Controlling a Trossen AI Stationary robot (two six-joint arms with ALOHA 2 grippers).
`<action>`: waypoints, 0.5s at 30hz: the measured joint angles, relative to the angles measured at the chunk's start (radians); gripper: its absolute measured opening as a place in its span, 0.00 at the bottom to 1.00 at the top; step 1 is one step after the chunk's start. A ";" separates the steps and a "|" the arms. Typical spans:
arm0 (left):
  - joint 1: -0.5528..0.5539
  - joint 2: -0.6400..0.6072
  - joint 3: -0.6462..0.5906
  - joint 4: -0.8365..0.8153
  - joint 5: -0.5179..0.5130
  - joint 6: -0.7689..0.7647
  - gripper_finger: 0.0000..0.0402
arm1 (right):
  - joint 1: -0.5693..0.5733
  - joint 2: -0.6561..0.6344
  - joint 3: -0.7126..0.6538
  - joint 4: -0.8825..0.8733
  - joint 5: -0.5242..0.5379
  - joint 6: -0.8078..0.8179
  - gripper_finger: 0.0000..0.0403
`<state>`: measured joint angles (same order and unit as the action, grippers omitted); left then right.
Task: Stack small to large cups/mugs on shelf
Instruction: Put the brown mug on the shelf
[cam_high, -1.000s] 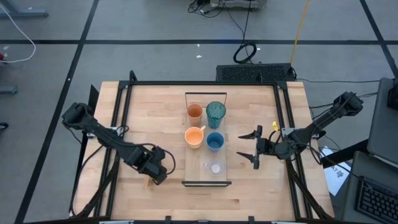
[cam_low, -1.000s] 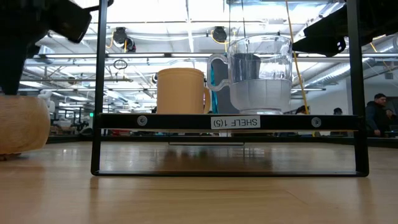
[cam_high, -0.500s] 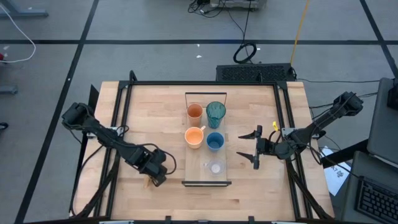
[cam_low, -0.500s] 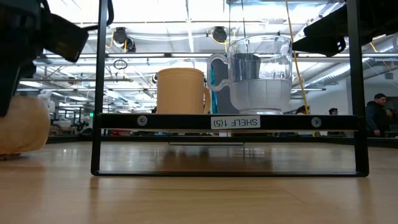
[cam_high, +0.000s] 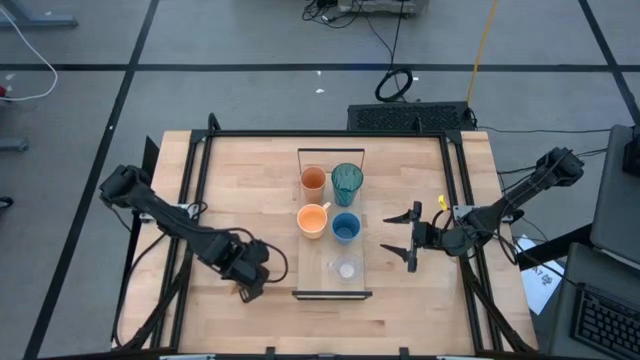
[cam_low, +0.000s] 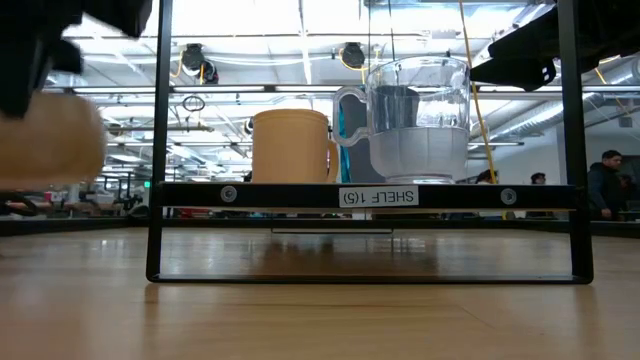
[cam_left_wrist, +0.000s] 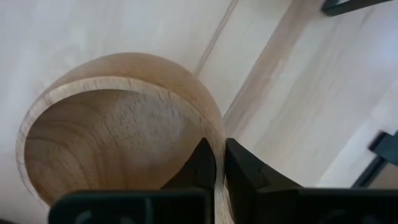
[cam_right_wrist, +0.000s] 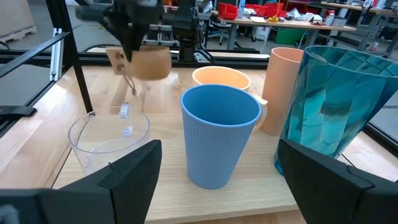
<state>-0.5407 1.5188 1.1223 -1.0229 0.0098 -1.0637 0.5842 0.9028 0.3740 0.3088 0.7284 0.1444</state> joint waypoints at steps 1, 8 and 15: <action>0.000 0.000 0.026 -0.028 -0.011 0.017 0.04 | 0.000 0.000 0.000 0.000 0.000 0.000 0.77; 0.011 0.000 0.217 -0.136 -0.109 0.148 0.04 | 0.000 0.000 0.000 0.000 0.000 0.000 0.77; 0.034 0.000 0.332 -0.142 -0.174 0.245 0.04 | 0.000 0.000 0.000 0.001 0.000 0.000 0.77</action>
<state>-0.5071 1.5185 1.4548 -1.1648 -0.1641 -0.8186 0.5843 0.9028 0.3740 0.3096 0.7284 0.1444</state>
